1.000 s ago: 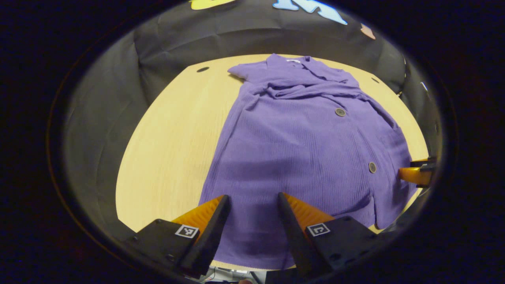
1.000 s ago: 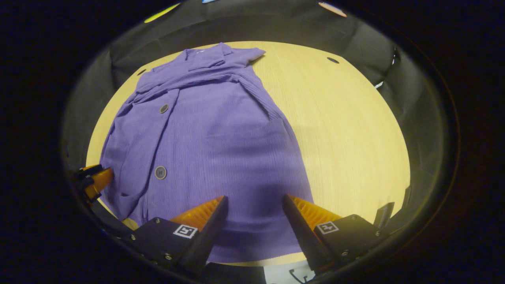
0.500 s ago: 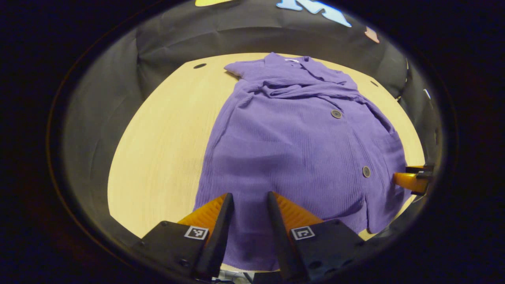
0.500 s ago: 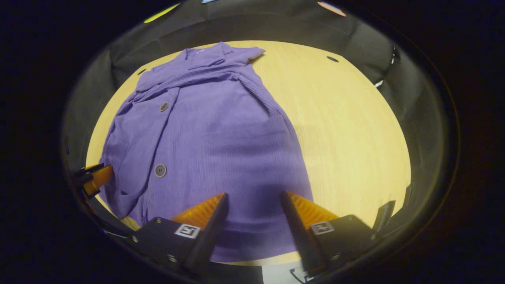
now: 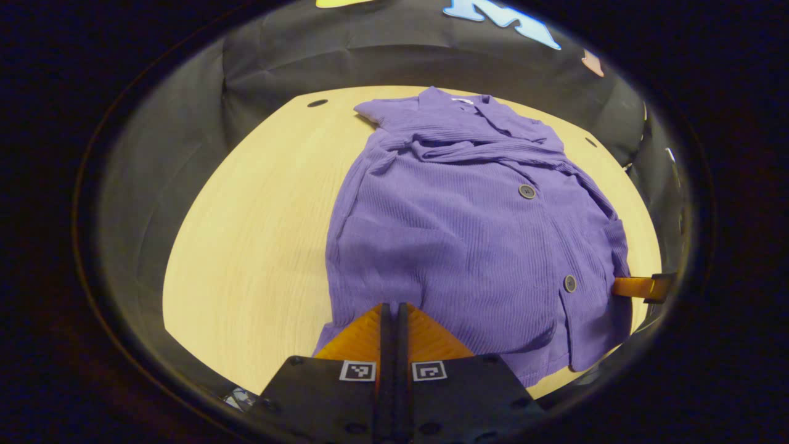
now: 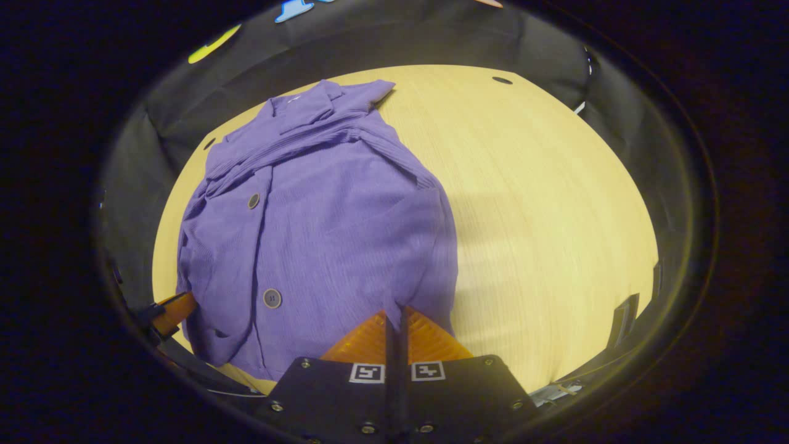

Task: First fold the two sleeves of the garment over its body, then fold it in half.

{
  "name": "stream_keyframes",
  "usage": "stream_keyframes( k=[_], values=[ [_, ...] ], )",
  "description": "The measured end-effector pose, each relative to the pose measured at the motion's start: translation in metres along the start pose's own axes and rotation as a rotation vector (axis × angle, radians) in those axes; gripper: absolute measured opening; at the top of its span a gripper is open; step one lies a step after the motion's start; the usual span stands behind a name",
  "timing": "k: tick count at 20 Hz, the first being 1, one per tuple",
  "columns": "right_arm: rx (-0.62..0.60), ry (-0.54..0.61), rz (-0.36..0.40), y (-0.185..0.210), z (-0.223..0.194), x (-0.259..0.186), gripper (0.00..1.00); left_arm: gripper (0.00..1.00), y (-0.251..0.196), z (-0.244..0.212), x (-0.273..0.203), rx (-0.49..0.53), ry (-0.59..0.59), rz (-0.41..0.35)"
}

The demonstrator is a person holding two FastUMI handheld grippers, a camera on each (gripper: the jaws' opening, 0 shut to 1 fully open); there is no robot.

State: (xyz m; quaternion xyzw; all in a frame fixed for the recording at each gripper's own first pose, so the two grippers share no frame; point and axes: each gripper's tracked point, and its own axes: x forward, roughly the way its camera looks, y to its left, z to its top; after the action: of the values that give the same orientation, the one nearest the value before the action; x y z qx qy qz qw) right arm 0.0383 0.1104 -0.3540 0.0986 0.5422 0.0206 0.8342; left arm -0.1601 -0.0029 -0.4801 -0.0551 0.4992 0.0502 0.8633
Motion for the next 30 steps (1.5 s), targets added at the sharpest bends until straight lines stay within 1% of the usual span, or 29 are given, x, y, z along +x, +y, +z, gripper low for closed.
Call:
stream_keyframes(
  k=[4, 7, 8, 12, 16, 17, 24, 30],
  values=[
    [0.054, -0.034, 0.05, 0.017, 0.023, -0.007, 0.01, 0.07, 0.0, 0.037, -0.004, -0.006, -0.064, 0.0],
    [0.055, -0.066, 0.081, 0.028, 0.047, -0.008, 0.0, 0.06, 0.004, 0.069, 0.001, -0.003, -0.1, 0.002],
    [0.055, -0.077, 0.09, 0.032, 0.057, -0.008, 0.01, 0.07, 0.003, 0.08, 0.003, 0.002, -0.114, 0.0],
    [0.055, -0.129, 0.116, 0.041, 0.099, -0.007, 0.01, 0.07, -0.003, 0.125, 0.009, 0.019, -0.172, -0.013],
    [0.058, -0.18, 0.125, 0.044, 0.146, -0.003, 0.01, 0.07, -0.007, 0.167, 0.018, -0.009, -0.206, -0.031],
    [0.056, -0.193, 0.125, 0.044, 0.158, -0.002, 0.0, 0.07, -0.006, 0.178, 0.021, -0.012, -0.216, -0.031],
    [0.051, -0.277, 0.134, 0.05, 0.242, 0.011, 0.01, 0.07, -0.002, 0.263, 0.048, -0.029, -0.3, -0.036],
    [0.061, -0.356, 0.148, 0.059, 0.311, 0.023, 0.01, 0.07, -0.006, 0.331, 0.073, -0.015, -0.367, -0.042]
  ],
)
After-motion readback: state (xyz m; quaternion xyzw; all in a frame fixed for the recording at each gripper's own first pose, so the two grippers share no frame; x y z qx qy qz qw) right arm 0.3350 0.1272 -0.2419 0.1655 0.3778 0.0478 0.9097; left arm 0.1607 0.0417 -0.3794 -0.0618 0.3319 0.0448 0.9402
